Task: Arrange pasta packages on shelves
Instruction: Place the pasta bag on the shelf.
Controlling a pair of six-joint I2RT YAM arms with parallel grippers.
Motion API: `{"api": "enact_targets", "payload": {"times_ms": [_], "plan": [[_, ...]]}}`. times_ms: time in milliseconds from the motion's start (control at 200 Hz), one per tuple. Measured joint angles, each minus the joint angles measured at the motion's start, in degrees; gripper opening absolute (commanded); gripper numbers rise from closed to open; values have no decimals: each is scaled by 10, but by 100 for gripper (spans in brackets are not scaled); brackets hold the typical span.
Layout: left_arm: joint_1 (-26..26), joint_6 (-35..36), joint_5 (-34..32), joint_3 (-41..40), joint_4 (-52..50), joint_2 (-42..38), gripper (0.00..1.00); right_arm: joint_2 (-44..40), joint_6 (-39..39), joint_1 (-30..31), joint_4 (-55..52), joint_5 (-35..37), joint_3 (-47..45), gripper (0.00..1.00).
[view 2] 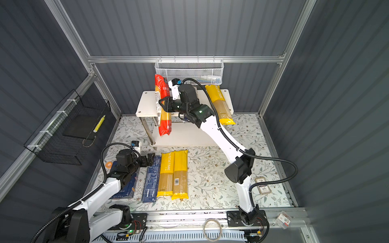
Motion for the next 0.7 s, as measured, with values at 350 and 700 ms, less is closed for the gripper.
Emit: {"api": "enact_targets", "payload": {"times_ms": [350, 700], "plan": [[0, 0, 0, 0, 0, 0, 99, 36, 47, -30, 35, -18, 36, 44], [0, 0, 0, 0, 0, 0, 99, 64, 73, -47, 61, -19, 45, 45]]}}
